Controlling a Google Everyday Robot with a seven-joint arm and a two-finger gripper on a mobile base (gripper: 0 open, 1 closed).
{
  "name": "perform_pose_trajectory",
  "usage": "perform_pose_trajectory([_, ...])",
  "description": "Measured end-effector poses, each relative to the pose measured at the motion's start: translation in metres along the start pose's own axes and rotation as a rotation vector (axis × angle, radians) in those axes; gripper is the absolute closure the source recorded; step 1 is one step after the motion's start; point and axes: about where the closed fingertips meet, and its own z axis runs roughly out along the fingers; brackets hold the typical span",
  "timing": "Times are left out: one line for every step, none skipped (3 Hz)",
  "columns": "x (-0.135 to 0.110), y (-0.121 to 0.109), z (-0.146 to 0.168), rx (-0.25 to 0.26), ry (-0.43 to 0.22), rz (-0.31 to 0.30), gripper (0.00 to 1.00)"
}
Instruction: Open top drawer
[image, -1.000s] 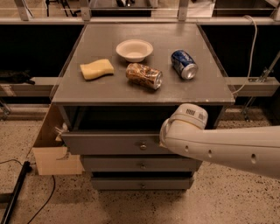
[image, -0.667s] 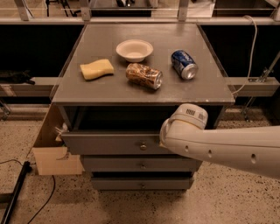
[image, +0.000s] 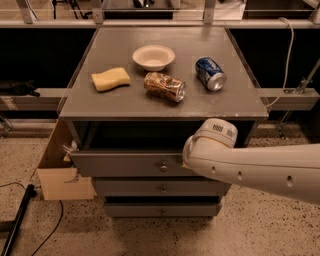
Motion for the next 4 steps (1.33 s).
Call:
perform_pose_trajectory([0.0, 0.0, 0.0, 0.0, 0.0, 0.0, 0.31])
perform_pose_trajectory([0.0, 0.0, 0.0, 0.0, 0.0, 0.0, 0.08])
perform_pose_trajectory([0.0, 0.0, 0.0, 0.0, 0.0, 0.0, 0.02])
perform_pose_trajectory([0.0, 0.0, 0.0, 0.0, 0.0, 0.0, 0.24])
